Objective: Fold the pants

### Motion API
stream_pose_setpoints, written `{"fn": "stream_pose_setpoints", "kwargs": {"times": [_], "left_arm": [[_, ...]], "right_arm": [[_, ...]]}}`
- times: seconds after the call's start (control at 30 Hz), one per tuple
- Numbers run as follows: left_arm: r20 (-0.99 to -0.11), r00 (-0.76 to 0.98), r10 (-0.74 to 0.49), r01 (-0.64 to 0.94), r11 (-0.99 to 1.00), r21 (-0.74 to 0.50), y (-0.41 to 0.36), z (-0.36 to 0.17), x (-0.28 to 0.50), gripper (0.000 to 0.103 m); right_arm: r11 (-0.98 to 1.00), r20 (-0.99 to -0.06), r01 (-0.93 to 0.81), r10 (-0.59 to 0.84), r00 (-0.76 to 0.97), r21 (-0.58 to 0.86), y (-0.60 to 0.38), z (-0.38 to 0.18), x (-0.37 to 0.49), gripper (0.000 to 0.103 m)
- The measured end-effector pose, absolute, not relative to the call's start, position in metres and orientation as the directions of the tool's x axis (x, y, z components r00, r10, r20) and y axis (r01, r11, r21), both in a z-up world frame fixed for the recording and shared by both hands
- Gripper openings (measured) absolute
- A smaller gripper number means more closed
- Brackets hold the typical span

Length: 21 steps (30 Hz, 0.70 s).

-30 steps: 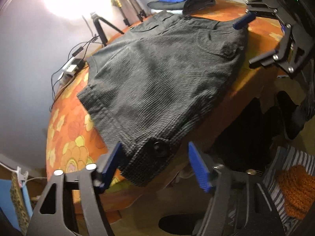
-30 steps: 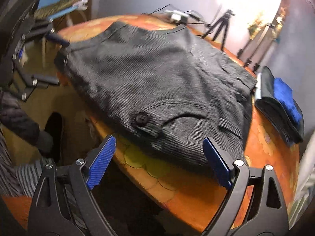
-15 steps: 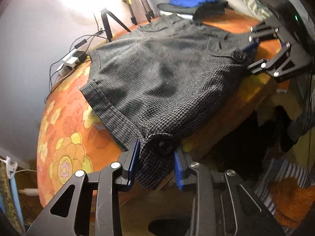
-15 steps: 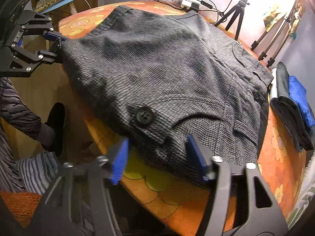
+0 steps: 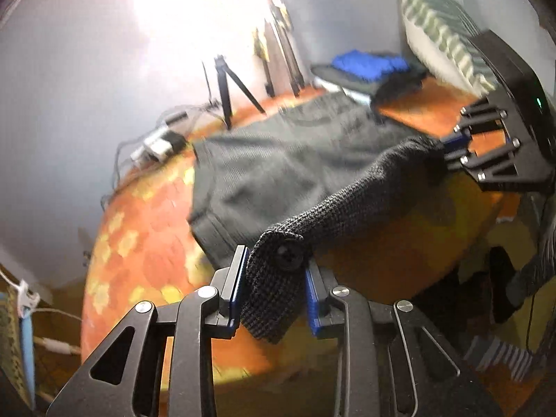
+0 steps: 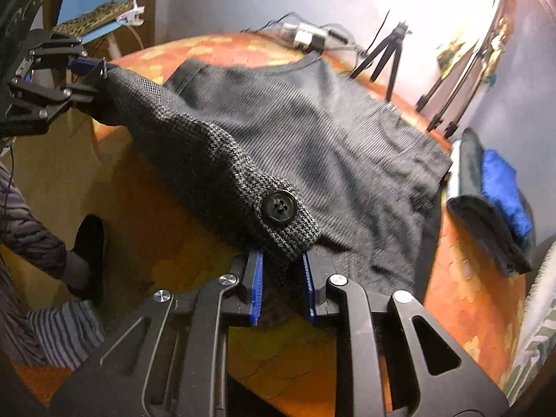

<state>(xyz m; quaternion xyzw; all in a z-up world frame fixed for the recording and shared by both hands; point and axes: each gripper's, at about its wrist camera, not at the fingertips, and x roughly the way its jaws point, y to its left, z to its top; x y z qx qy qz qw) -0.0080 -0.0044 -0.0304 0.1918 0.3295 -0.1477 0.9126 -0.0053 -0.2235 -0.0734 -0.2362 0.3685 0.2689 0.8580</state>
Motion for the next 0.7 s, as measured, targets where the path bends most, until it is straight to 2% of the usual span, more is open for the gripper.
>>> {"fn": "stream_pose_setpoints", "kwargs": {"times": [0.33, 0.5, 0.7], "left_arm": [[-0.541, 0.829, -0.139, 0.352, 0.882, 0.313, -0.013, 0.032, 0.046, 0.027], [-0.533, 0.837, -0.123, 0.335, 0.885, 0.323, -0.014, 0.048, 0.099, 0.027], [-0.558, 0.822, -0.112, 0.32, 0.902, 0.29, -0.009, 0.043, 0.171, 0.027]], "right_arm": [[0.785, -0.646, -0.556, 0.277, 0.711, -0.275, -0.238, -0.006, 0.035, 0.018], [0.778, -0.629, -0.542, 0.255, 0.734, -0.318, -0.235, 0.014, 0.087, 0.016], [0.76, -0.659, -0.555, 0.229, 0.716, -0.338, -0.227, 0.018, 0.161, 0.016]]}}
